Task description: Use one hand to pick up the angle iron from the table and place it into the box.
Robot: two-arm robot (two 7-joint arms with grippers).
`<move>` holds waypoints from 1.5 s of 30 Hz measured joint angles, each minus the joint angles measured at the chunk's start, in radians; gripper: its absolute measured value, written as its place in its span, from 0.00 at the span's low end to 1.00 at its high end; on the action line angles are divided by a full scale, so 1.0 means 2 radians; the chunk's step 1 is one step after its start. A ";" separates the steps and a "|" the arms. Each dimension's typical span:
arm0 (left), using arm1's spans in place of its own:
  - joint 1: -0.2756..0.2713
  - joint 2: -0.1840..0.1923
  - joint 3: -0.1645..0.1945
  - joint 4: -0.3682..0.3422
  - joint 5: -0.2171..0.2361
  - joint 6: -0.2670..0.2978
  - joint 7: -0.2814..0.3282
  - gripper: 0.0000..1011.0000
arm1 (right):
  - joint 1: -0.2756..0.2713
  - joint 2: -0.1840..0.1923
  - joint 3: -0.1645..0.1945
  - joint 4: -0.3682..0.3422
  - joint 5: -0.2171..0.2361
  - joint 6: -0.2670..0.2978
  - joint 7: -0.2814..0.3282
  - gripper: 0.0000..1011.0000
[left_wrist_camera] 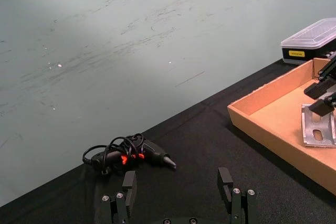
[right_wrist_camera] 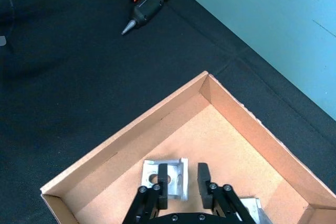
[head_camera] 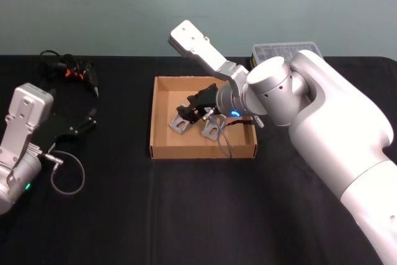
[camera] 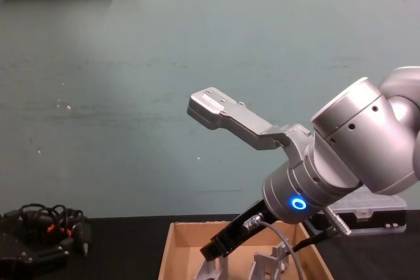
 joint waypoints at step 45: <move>0.000 0.000 0.000 0.000 0.000 0.000 0.000 1.00 | -0.182 0.065 0.068 -0.257 -0.022 -0.091 -0.089 0.99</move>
